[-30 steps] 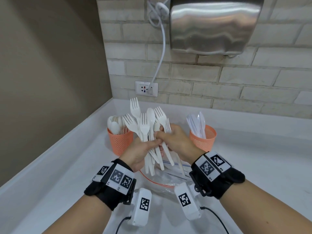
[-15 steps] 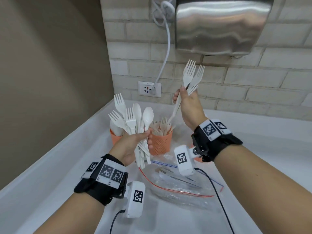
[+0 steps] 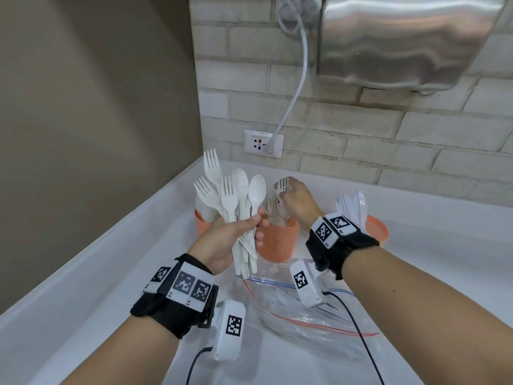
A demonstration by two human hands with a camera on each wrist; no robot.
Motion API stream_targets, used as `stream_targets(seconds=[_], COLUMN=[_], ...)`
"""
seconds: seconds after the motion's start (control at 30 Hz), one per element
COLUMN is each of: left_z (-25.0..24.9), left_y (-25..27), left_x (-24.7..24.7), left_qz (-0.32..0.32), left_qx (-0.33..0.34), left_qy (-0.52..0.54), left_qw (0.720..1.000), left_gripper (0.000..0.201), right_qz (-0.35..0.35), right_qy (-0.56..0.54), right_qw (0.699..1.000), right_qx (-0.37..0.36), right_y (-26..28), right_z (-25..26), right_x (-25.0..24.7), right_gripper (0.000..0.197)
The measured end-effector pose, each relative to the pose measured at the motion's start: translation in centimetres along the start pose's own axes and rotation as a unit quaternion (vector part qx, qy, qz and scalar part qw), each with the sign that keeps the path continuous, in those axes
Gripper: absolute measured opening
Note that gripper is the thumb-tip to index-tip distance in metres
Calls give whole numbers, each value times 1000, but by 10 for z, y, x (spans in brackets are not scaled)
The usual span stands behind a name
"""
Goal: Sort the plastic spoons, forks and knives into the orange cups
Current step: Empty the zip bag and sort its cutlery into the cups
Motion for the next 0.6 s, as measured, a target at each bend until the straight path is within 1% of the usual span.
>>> stream_targets(seconds=[0.07,0.13,0.17,0.2,0.23,0.27,0.3,0.33,0.37,0.4,0.43,0.47,0.5,0.53,0.57,0.6], left_z=[2,3,3,4,4,4,3,3,0,-1,-4,-6,-7,-8,-8,-9], left_y=[0,0,-1,-2,-2,-3,-2,-2,-2,-1,-1,0,0,1,2,4], left_x=[1,0,-1,-1,-2,-3,-3,-3,-3,-1,0,3,4,6,7,9], left_qz=[12,11,7,2,-3,-10,-16,-25,-37,-51,-63,-73,-84,-94,-99,-89], left_qx=[-7,-11,-11,-12,-12,-10,-7,-2,7,20,38,56,68,73,73,74], left_qy=[-3,-8,-11,-17,-26,-38,-49,-58,-66,-74,-84,-95,-104,-115,-122,-127], left_qw=[1000,1000,1000,1000,1000,999,999,998,997,996,994,991,989,986,985,985], left_gripper=[14,14,14,13,11,8,6,7,9,13,15,18,22,29,35,40], right_qz=[29,51,58,50,19,-32,-88,-127,-129,-94,-34,34,95,134,143,133], right_qy=[53,91,96,93,87,80,69,53,41,39,55,87,124,149,159,156], right_qw=[998,994,994,994,996,993,984,971,964,967,976,983,981,976,974,976], right_qx=[16,21,20,7,-24,-77,-140,-196,-227,-233,-207,-159,-113,-85,-77,-74], right_y=[0,-2,-3,-2,1,6,16,27,36,45,50,55,60,64,65,65], right_z=[2,7,9,14,23,36,52,67,78,87,89,85,78,71,66,62], right_x=[3,3,3,1,-4,-10,-15,-19,-17,-11,0,12,24,33,38,39], right_gripper=[23,21,26,34,40,41,38,30,22,19,26,36,43,45,42,38])
Point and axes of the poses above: each hand's wrist, its own y-axis away from the middle knuckle, its own x-axis out of the palm, z = x × y, the point moved 6 cm from there along -y, towards the middle knuckle
